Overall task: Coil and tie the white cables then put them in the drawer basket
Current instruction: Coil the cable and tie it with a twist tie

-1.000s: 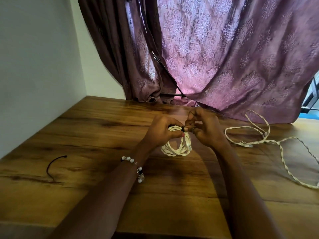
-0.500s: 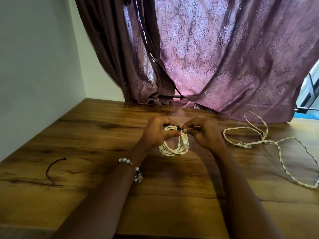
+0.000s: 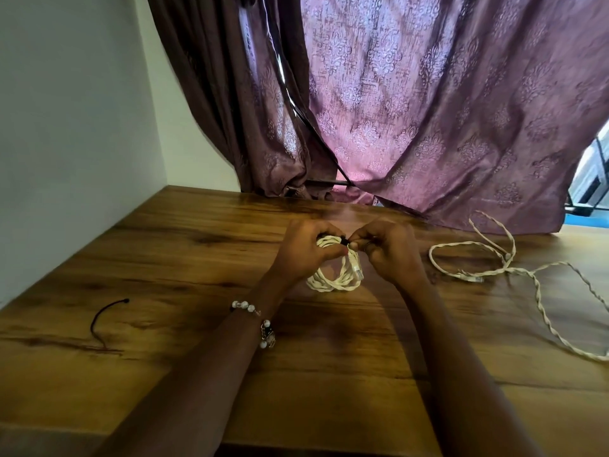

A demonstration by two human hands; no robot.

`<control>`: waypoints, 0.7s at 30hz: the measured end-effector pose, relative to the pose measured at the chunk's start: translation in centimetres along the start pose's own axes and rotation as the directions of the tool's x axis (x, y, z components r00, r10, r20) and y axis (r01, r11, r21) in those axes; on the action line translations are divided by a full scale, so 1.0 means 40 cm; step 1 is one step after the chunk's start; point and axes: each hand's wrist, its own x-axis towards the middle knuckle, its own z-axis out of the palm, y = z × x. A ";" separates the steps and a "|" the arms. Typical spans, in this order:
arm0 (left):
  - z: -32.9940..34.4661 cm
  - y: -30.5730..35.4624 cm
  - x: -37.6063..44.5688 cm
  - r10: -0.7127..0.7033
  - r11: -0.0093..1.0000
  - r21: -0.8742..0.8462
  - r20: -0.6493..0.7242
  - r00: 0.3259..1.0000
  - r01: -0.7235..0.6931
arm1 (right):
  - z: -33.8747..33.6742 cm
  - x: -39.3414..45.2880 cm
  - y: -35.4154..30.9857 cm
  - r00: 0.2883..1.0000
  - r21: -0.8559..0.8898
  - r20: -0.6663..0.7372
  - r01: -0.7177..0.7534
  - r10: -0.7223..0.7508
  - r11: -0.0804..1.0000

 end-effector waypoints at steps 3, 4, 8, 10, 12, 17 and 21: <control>0.000 -0.008 0.004 -0.086 0.990 -0.114 -0.050 0.995 0.080 | 0.002 0.003 0.001 0.988 0.207 -0.029 -0.141 0.150 0.968; 0.001 -0.009 0.005 -0.094 0.988 -0.129 -0.048 0.994 0.088 | 0.000 0.004 0.003 0.982 0.266 -0.010 -0.179 0.188 0.947; 0.006 -0.011 0.003 -0.103 0.981 -0.167 -0.040 0.994 0.095 | -0.010 -0.001 0.005 0.968 0.427 0.066 -0.246 0.241 0.870; 0.005 -0.011 0.000 -0.109 0.980 -0.172 -0.050 0.993 0.098 | -0.010 -0.005 0.002 0.965 0.445 0.107 -0.263 0.241 0.856; 0.004 -0.006 0.000 -0.099 0.984 -0.156 -0.050 0.994 0.090 | -0.008 -0.006 0.004 0.973 0.374 0.104 -0.228 0.204 0.899; -0.004 0.008 -0.002 -0.012 1.000 -0.020 -0.008 1.000 0.011 | -0.004 -0.012 -0.001 0.997 0.159 0.028 -0.081 0.078 0.984; -0.005 0.019 -0.008 -0.013 1.000 -0.026 -0.043 0.999 0.012 | -0.004 -0.007 -0.011 1.000 0.107 -0.005 -0.030 0.031 0.994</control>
